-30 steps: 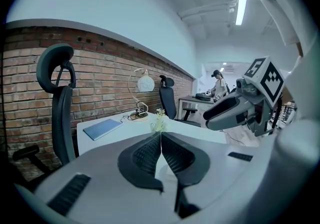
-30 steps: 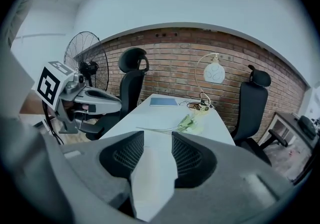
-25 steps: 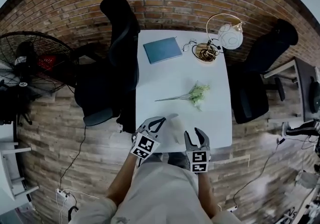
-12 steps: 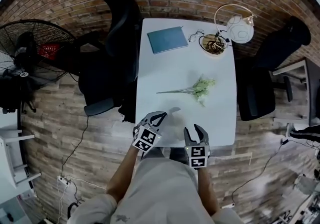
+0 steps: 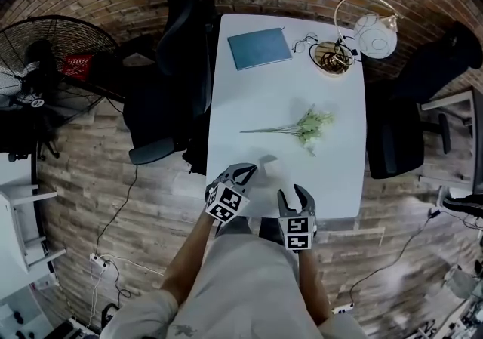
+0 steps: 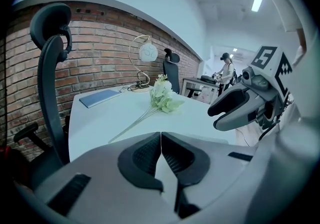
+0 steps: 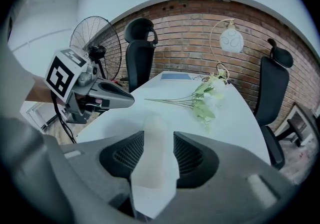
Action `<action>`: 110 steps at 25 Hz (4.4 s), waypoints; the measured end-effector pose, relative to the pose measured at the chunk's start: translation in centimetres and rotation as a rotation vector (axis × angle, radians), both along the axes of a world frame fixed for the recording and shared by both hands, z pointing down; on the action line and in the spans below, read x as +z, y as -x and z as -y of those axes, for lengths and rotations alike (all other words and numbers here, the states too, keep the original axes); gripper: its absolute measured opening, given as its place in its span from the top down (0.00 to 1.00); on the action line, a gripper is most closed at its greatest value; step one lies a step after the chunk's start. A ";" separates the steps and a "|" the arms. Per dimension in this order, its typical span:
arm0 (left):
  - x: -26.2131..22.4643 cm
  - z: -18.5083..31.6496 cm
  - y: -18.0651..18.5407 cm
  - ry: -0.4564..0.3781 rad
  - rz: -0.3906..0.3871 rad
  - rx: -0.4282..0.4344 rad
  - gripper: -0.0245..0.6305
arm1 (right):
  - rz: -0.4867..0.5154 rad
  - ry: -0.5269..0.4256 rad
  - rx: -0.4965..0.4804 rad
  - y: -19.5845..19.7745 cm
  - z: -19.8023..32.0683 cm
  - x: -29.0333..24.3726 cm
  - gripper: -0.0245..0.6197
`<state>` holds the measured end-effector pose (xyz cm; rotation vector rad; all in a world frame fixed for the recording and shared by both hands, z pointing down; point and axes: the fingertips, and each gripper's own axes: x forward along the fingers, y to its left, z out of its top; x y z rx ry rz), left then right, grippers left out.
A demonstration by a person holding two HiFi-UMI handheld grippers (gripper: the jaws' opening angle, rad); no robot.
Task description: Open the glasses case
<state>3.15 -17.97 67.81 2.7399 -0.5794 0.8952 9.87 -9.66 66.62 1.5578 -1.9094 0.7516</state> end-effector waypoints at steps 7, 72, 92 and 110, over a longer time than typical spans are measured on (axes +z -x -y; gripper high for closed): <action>2.0 -0.2 -0.5 0.019 0.030 0.018 0.95 | 0.000 0.033 -0.044 1.0 0.0 1.6 0.67; 6.2 -2.1 -2.6 0.080 0.101 0.072 0.95 | -0.015 0.176 -0.096 2.9 -0.5 7.5 0.46; 6.3 -2.0 -2.6 0.080 0.103 0.079 0.95 | 0.081 0.134 -0.009 1.8 -0.7 5.7 0.50; 6.3 -2.1 -2.6 0.093 0.107 0.085 0.95 | 0.116 0.106 0.031 0.3 -1.1 4.6 0.60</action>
